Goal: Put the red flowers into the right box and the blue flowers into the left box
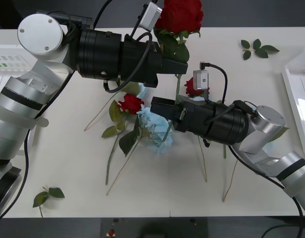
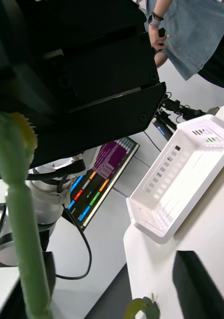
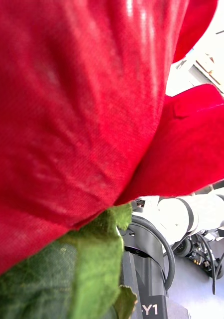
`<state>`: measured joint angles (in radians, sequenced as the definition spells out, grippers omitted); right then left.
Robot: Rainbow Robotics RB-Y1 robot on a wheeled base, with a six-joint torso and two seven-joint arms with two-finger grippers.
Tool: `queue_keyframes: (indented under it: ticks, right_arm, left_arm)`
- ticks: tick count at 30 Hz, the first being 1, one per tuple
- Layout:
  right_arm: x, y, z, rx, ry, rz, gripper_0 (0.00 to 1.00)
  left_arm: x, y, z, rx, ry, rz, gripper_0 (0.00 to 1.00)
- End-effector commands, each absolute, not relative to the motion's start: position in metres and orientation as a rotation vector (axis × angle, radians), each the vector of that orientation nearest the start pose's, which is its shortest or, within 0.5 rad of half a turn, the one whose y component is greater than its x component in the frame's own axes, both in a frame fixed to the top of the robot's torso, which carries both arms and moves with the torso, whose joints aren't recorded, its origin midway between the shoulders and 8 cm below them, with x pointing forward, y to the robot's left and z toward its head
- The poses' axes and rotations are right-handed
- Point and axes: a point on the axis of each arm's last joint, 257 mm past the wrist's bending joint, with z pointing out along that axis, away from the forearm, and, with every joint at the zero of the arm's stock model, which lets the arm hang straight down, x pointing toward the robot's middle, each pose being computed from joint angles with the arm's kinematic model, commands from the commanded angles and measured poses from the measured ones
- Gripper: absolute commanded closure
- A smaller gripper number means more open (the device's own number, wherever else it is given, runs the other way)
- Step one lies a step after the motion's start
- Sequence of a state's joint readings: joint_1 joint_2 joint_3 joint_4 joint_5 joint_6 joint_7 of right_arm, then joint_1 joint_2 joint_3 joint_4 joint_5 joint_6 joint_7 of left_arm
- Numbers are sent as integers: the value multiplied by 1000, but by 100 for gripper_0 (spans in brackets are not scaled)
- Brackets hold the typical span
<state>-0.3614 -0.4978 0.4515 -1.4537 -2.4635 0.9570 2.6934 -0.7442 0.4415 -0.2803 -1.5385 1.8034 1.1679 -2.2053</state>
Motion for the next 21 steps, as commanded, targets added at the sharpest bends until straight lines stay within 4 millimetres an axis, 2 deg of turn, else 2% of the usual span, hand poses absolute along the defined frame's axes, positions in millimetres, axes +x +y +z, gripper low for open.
queue_keyframes:
  ticks: [1, 19, 20, 21]
  right_arm:
    - [410, 8, -91, -623, 1401, 1636, 100]
    - [408, 7, -89, -622, 1394, 1649, 100]
    - [408, 7, -89, -622, 1392, 1651, 100]
    - [408, 7, -89, -622, 1392, 1651, 100]
  left_arm:
    - [419, -71, -9, 1168, 1540, -1303, 100]
    - [419, -71, -9, 1168, 1540, -1303, 100]
    - [419, -71, -9, 1168, 1540, -1303, 94]
    - [419, -71, -9, 1168, 1540, -1303, 94]
